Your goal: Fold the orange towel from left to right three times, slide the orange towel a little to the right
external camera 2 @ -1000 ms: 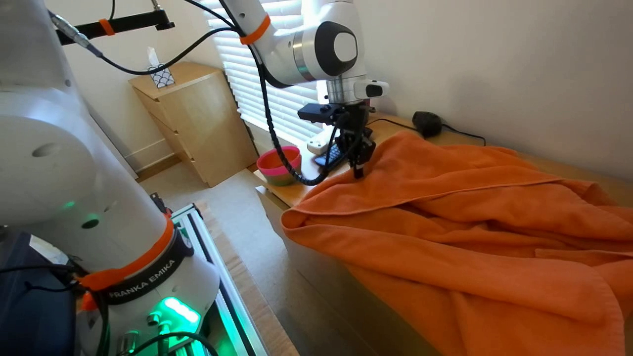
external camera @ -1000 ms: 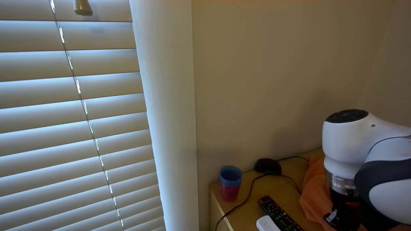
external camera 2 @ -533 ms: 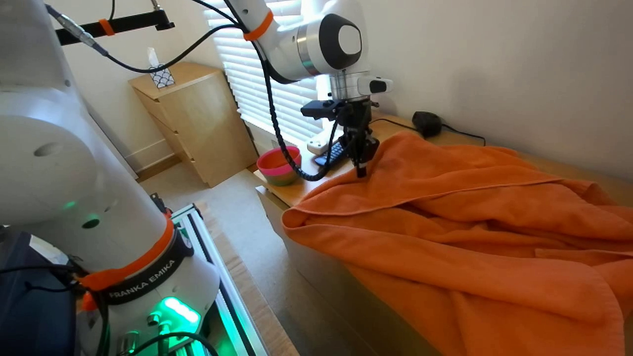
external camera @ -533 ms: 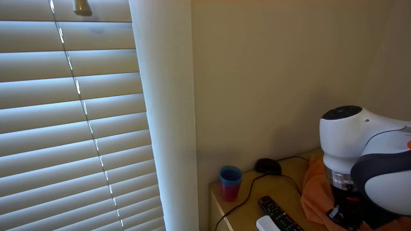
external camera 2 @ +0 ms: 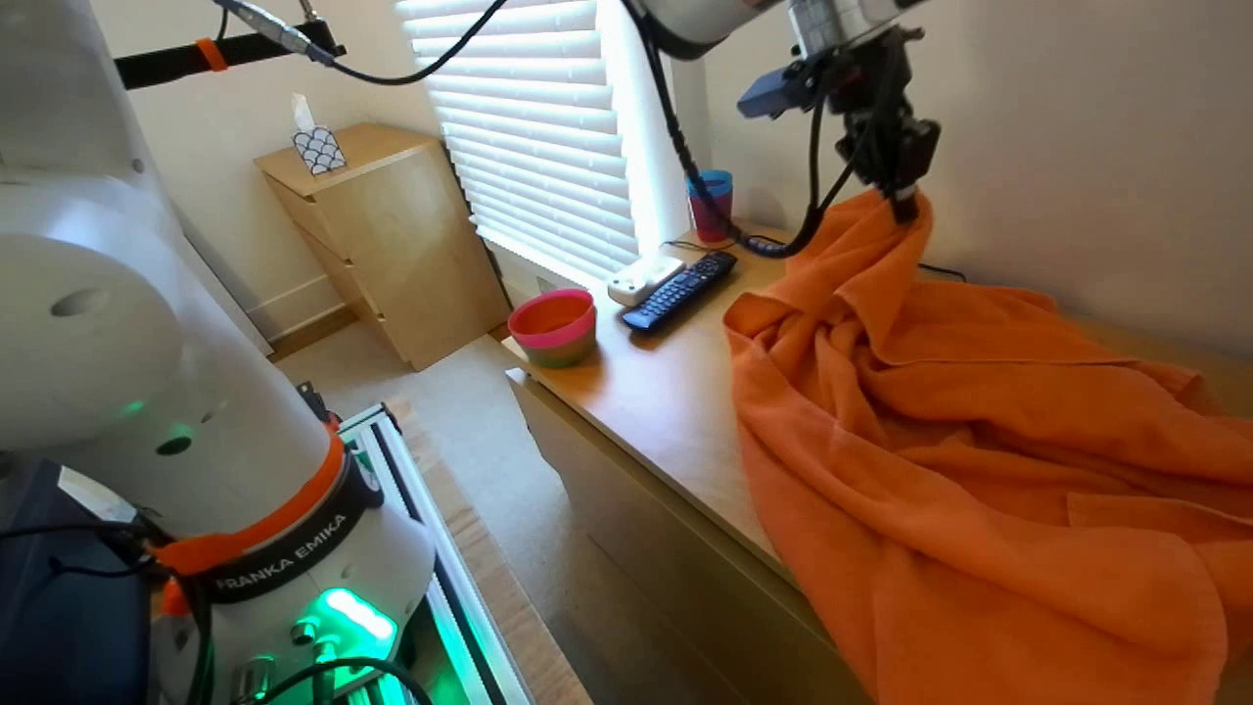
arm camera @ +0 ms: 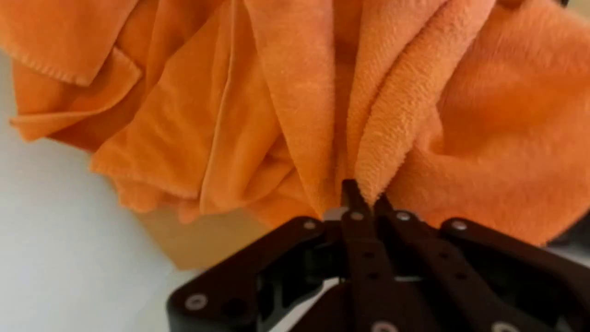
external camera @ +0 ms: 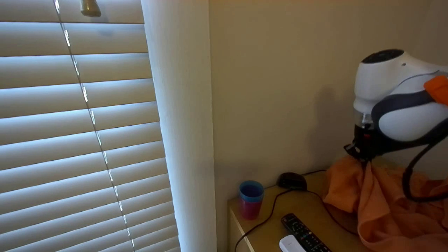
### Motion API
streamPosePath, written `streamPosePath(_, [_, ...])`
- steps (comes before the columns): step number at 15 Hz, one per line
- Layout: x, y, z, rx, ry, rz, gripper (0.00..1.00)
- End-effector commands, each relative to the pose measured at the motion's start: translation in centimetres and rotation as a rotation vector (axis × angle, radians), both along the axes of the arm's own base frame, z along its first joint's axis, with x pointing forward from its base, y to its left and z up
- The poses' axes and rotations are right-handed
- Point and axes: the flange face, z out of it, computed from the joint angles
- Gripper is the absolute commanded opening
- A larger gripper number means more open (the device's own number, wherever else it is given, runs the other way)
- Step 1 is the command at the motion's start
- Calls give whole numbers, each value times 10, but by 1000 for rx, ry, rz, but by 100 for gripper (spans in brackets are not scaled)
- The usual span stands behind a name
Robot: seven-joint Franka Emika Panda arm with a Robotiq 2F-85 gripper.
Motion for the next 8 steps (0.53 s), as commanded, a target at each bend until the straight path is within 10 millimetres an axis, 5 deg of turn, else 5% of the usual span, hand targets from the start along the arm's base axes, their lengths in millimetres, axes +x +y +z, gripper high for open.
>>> streamPosePath(1, [9, -11, 19, -6, -36, -19, 4])
streamPosePath(4, [12, -26, 35, -33, -52, -53, 1])
streamPosePath(8, [8, -86, 94, -131, -201, -197, 1])
